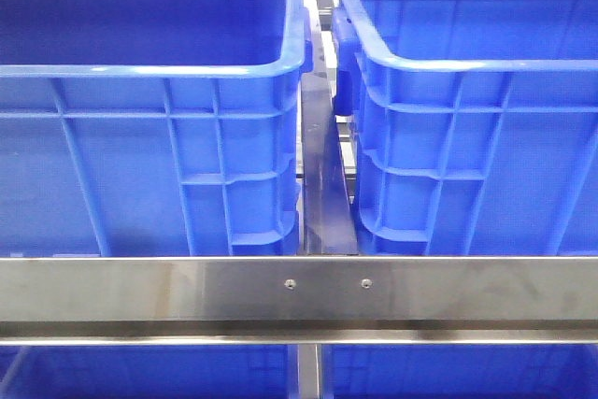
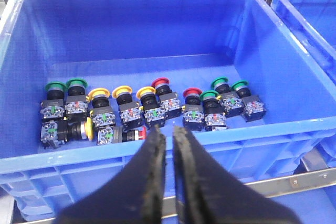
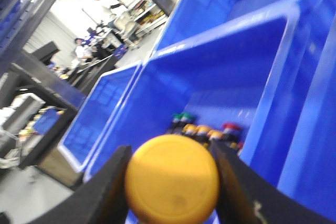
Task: Pick red and yellow buttons and place in box
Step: 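Carry the yellow button with the right gripper down into the bin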
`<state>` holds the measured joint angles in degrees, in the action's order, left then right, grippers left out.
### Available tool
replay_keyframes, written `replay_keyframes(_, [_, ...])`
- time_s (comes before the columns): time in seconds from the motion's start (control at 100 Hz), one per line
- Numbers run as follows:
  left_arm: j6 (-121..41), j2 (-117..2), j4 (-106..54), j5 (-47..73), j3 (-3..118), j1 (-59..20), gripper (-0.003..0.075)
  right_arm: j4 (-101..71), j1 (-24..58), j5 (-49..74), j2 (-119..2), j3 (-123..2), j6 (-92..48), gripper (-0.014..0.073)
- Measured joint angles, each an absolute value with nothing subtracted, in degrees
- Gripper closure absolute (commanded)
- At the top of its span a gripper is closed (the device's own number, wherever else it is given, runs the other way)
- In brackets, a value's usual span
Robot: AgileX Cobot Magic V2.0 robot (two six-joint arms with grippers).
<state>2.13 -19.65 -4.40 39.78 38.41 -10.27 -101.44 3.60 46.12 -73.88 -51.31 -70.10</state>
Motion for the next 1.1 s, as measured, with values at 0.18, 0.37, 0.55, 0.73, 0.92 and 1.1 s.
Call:
replay_keyframes(0.18, [2.1, -19.6, -4.4, 39.9, 38.4, -10.3, 0.0739, -101.4, 1.5, 40.3, -73.9, -54.3, -78.8, 0.0474])
replay_keyframes(0.37, [2.1, -19.6, -4.4, 40.1, 38.4, -10.3, 0.0739, -102.2, -1.5, 24.8, -73.5, -55.2, -91.2, 0.0474])
replay_keyframes(0.55, [2.1, -19.6, -4.4, 40.5, 38.4, -10.3, 0.0739, -103.3, -1.7, 8.9, -73.9, -55.2, -103.0, 0.0474])
replay_keyframes(0.73, [2.2, -19.6, -4.4, 40.8, 38.4, -10.3, 0.0739, -104.1, -3.0, 3.8, -79.0, -55.8, -106.4, 0.0474])
replay_keyframes(0.92, [2.2, -19.6, -4.4, 40.8, 38.4, -10.3, 0.0739, -104.3, -6.4, 3.4, -87.2, -58.2, -106.6, 0.0474])
replay_keyframes(1.1, [2.2, -19.6, -4.4, 40.8, 38.4, -10.3, 0.0739, -104.3, -8.8, 6.2, -93.7, -61.2, -106.6, 0.0474])
